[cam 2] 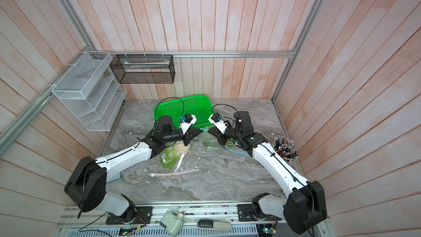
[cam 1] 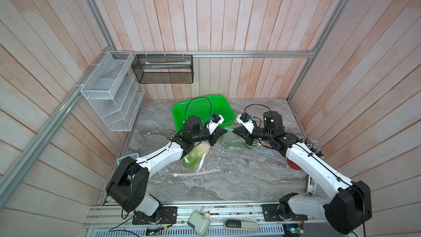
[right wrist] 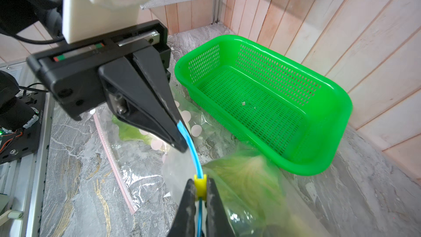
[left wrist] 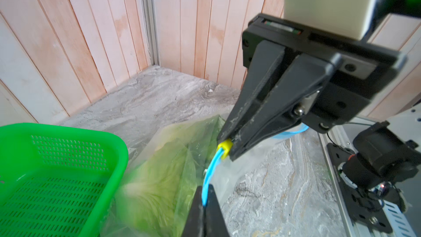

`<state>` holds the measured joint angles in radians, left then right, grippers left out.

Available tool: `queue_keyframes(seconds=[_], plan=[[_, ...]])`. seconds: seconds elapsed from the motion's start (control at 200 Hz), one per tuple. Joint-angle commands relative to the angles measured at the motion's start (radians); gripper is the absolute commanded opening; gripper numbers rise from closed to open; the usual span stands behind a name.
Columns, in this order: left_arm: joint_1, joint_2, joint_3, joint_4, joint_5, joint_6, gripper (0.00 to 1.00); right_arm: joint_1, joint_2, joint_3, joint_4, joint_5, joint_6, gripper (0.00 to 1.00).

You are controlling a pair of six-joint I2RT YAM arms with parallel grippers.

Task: Open the zip-top bag and take out the chinese cabbages
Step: Unzip the zipper on the zipper food storage bag.

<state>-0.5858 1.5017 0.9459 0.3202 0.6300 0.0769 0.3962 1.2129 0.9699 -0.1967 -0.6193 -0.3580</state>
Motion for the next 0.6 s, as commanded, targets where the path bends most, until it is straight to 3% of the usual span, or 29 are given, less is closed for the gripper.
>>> queue_keyframes(seconds=[0.0,0.31,0.595], plan=[[0.045,-0.055,-0.039,0.077,-0.005,-0.058,0.00,-0.053,-0.055,-0.021,-0.086,0.067,0.011,0.00],[0.112,-0.108,-0.098,0.140,-0.050,-0.146,0.00,-0.135,-0.134,-0.015,-0.225,0.134,-0.018,0.00],[0.162,-0.161,-0.136,0.126,-0.142,-0.148,0.00,-0.189,-0.157,0.016,-0.332,0.216,-0.062,0.00]])
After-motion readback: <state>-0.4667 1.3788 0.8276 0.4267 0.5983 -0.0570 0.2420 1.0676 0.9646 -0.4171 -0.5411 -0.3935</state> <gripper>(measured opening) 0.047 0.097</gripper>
